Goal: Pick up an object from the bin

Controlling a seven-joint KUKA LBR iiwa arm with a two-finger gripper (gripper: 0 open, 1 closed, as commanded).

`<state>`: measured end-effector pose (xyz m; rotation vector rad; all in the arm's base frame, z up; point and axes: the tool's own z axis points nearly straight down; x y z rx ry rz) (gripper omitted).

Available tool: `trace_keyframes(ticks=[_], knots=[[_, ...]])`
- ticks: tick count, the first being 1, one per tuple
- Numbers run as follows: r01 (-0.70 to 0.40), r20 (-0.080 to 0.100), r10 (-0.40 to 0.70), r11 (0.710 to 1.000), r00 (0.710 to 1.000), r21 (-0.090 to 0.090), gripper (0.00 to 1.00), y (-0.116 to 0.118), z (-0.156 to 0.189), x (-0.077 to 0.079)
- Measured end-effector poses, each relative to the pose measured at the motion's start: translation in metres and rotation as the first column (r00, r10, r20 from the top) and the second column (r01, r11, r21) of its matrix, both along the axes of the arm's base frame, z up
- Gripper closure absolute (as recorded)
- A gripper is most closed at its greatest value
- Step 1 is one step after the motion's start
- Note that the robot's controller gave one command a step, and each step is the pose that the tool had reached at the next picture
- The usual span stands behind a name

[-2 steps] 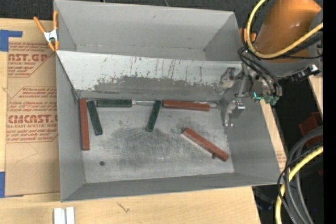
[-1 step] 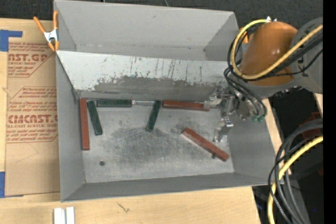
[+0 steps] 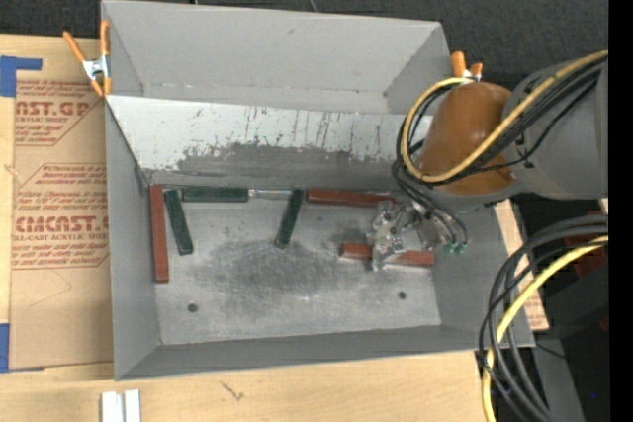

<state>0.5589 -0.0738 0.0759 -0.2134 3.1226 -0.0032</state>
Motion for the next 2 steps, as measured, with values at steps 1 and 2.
trace_keyframes(ticks=[1,2], knots=[[0.000,0.000,0.000,1.000,1.000,0.000,1.00,0.000,0.000,0.000],[-0.370,-0.008,0.370,0.929,0.929,0.000,1.00,-0.030,0.162,-0.007]])
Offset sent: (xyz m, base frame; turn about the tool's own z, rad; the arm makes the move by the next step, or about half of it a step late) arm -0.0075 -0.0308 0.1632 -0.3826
